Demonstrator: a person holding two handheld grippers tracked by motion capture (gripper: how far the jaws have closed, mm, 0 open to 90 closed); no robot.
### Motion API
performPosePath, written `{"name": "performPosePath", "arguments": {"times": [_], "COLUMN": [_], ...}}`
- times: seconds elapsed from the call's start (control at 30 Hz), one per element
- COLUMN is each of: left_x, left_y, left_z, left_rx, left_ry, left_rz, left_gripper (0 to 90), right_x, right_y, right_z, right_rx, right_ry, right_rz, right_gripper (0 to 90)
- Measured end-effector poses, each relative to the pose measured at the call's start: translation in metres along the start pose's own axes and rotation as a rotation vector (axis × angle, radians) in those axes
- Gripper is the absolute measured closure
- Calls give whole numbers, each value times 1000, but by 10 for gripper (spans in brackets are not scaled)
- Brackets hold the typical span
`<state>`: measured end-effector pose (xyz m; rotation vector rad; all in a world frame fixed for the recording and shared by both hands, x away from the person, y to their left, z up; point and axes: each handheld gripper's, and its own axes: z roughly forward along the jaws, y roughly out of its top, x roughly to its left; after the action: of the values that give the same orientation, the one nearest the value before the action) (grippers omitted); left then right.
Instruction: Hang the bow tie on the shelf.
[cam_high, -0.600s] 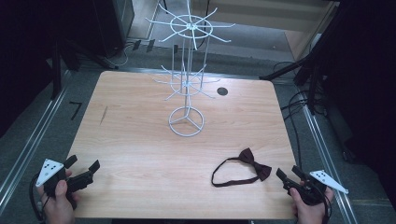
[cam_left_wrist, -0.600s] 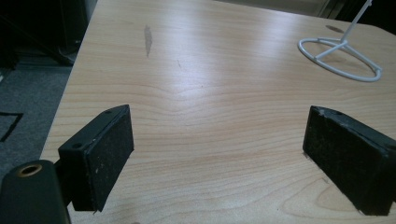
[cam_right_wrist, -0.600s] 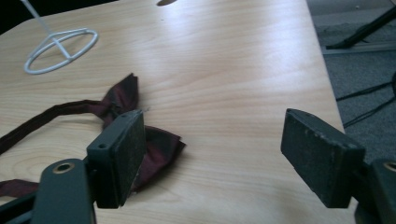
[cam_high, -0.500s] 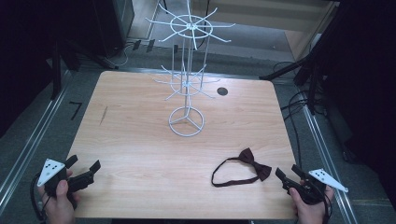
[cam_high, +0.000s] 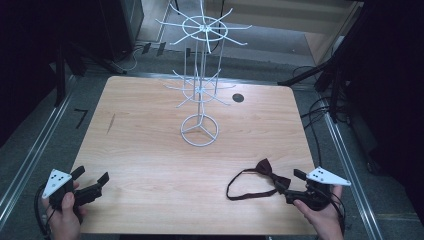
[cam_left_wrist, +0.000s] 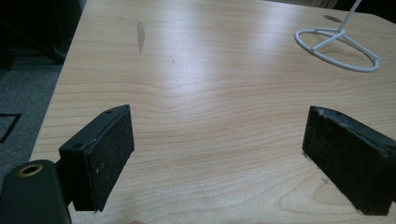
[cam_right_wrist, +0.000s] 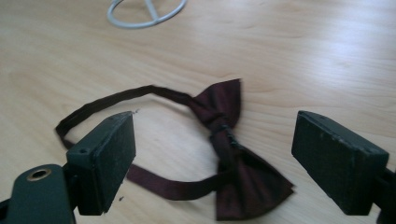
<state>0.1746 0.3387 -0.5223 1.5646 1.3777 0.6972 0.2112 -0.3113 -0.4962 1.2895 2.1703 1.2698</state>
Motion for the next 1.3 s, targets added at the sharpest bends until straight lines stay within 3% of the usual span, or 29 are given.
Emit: {"name": "performPosePath", "arguments": {"times": [0.03, 0.13, 0.3, 0.5, 0.53, 0.67, 0.87, 1.03, 1.2, 1.3], "left_x": [0, 0, -1, -1, 0, 0, 0, 0, 1, 1], "left_y": [0, 1, 1, 1, 1, 1, 2, 2, 2, 2], "left_z": [0, 1, 2, 2, 2, 3, 4, 4, 4, 4], "left_rx": [4, 12, 15, 17, 21, 29, 37, 41, 42, 42], "left_ry": [-4, -5, -10, -21, -23, -33, -48, -53, -61, -63], "left_rz": [0, 6, 10, 10, 12, 13, 17, 20, 15, 16], "left_gripper": [96, 96, 96, 96, 96, 96, 97, 97, 98, 98], "right_x": [6, 13, 22, 37, 41, 49, 47, 42, 40, 39], "right_y": [4, 8, 13, 21, 22, 22, 22, 15, 2, 0], "right_z": [7, 19, 33, 49, 56, 72, 80, 83, 90, 89], "right_rx": [52, 107, 150, 189, 220, 276, 274, 302, 373, 360], "right_ry": [41, 51, 66, 116, 136, 118, 74, 91, 99, 110], "right_rz": [-25, -79, -120, -187, -212, -272, -275, -274, -283, -277], "right_gripper": [141, 134, 109, 44, 30, 0, 0, 0, 0, 0]}}
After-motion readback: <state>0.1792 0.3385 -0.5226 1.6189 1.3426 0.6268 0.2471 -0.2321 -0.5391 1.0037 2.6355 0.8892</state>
